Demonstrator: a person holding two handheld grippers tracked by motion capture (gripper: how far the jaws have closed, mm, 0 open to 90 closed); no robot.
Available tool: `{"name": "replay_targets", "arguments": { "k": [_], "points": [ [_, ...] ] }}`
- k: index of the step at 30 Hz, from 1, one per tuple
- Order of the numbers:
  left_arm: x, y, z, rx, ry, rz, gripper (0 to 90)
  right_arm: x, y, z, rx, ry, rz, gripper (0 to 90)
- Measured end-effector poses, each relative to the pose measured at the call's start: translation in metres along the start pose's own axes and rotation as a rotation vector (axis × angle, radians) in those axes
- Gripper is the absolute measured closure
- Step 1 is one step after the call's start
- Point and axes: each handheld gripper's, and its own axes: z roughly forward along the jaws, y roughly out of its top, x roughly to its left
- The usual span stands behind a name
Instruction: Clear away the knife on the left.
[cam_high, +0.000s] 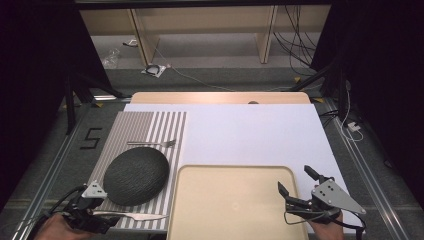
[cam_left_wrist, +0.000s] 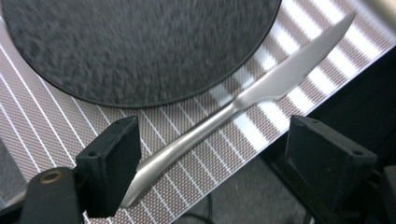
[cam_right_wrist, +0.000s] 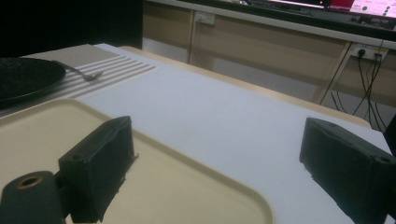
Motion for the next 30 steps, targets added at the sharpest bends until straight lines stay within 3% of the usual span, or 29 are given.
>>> {"name": "replay_targets", "arguments": {
  "k": [13,30],
  "points": [
    [0.007,0.007,0.025,0.154,-0.008,0.04,23.1,0.001,0.0,0.0,0.006,0.009,-0.003,11.2],
    [0.014,0.014,0.04,0.232,-0.035,0.091,39.3,0.001,-0.001,0.002,0.007,0.02,-0.008,11.4]
  ]
}}
